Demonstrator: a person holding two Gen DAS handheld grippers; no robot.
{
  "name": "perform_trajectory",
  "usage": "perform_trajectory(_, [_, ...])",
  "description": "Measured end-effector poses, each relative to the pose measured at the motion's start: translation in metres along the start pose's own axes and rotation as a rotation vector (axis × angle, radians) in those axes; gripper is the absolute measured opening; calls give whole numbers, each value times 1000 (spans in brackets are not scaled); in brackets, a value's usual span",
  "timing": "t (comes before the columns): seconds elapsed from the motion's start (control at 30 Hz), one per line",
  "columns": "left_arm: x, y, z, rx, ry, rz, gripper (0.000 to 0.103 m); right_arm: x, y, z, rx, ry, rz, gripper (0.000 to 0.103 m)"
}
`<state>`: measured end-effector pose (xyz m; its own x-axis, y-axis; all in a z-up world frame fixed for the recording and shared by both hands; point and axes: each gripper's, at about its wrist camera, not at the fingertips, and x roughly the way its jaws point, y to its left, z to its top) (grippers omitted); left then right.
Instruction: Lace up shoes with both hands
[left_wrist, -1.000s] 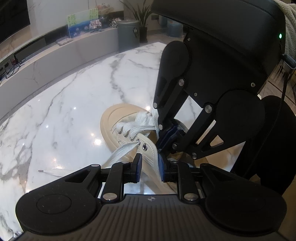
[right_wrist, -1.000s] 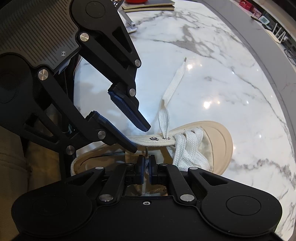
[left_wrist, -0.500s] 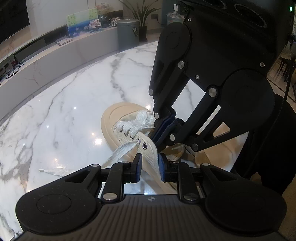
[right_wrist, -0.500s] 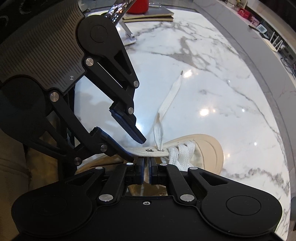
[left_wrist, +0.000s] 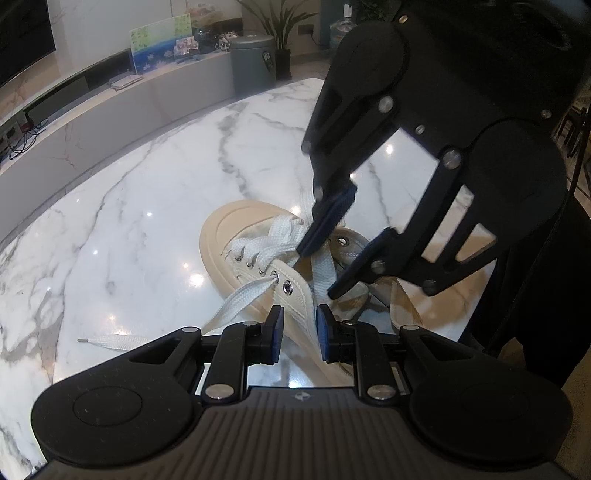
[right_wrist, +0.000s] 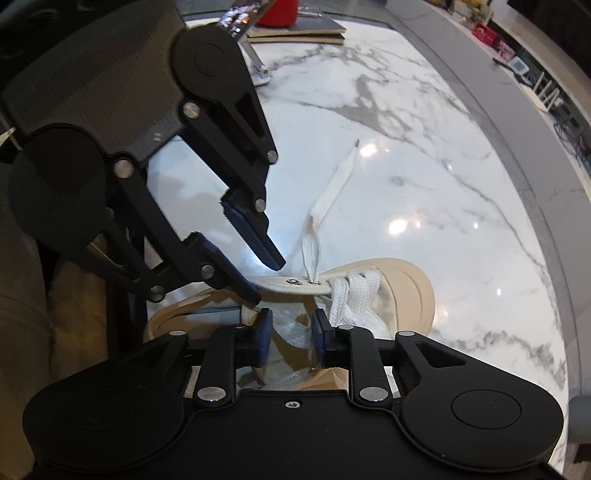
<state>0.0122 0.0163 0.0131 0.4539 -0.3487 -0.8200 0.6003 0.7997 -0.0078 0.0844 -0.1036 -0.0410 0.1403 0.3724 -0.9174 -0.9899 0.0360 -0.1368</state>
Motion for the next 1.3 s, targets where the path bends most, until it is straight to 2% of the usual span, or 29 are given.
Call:
perform_trajectory(0.23, [0,0,-1,2,1,3,18,0,21,-15,-274,-26,-52,26])
perform_trajectory(0.33, [0,0,-1,2,0,3,18,3,36,-23,-487,-16,-77,26])
perform_trajectory(0.53, [1,0,-2,4,-5,3,18,22,49,-29,-765,97,-79,28])
perform_trajectory(0.77, [-3,1,-3,10,-7,-1,18,52,62,-32,-919,186,-36,26])
perform_trajectory(0.8, [-3,1,-3,12,-8,-3,18,59,64,-32,-930,191,-40,23])
perform_trajectory(0.87, [-3,3,-4,7,-9,-6,18,66,64,-32,-919,201,-43,4])
perform_trajectory(0.97, [-4,4,-4,2,-9,-9,19,76,60,-31,-880,210,-48,3])
perform_trajectory(1.13, [-4,4,-4,4,-6,-5,19,83,55,-23,-756,175,-75,2])
perform_trajectory(1.3, [-5,4,-4,3,-4,1,19,75,40,-3,-449,104,-68,0])
